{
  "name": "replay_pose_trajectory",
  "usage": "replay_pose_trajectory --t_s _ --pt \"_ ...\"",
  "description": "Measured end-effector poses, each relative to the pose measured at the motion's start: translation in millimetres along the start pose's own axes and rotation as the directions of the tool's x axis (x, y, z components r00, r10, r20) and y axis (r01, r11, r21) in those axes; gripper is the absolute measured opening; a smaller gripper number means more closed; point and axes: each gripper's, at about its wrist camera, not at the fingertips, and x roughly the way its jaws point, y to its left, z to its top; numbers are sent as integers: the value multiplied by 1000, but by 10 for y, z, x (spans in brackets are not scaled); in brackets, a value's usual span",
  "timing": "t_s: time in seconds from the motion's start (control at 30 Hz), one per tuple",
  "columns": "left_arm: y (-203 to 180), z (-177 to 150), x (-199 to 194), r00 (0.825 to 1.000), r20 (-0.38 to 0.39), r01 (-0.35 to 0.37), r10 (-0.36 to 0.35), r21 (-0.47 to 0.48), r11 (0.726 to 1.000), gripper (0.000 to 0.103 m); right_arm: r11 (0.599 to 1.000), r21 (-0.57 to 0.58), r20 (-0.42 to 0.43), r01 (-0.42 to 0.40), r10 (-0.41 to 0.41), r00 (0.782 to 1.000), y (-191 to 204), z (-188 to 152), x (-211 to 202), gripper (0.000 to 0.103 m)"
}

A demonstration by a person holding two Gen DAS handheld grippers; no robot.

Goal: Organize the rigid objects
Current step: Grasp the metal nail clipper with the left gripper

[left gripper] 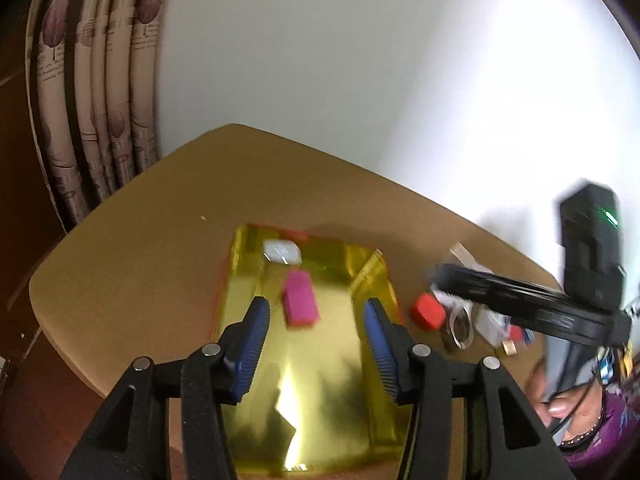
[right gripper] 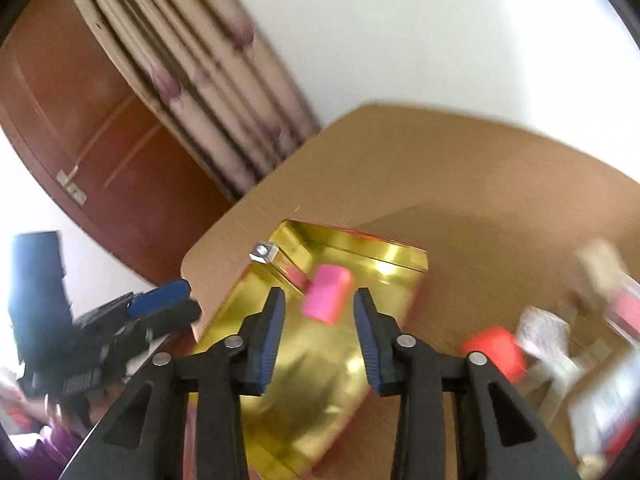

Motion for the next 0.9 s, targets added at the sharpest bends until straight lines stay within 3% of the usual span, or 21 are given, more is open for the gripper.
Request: replay_pose_trajectory --t_s 0.13,0.27,0.47,0.6,0.8,0.9 --pt "-348 -231 -28 999 -34 26 -24 58 998 50 984 37 105 176 -179 978 -421 -617 -811 47" --pt "-771 -386 68 995 -84 59 -48 126 990 50 916 80 85 394 -400 913 -926 -1181 -1403 53" --pt "-1440 -567 274 984 -151 117 -91 172 978 50 818 152 35 555 -565 824 -1558 -1777 -1853 60" --pt "-1778 -671 510 981 -181 113 -70 239 965 50 799 224 17 558 -576 817 -1798 -1883 -1847 60" --pt "-2179 -556 901 982 -186 106 -42 348 931 50 824 278 35 494 -522 852 -1946 -1991 -1857 66" --pt "-2308 -479 1140 974 -221 134 -53 368 920 50 844 270 51 463 -493 869 -1932 -1998 -1857 69"
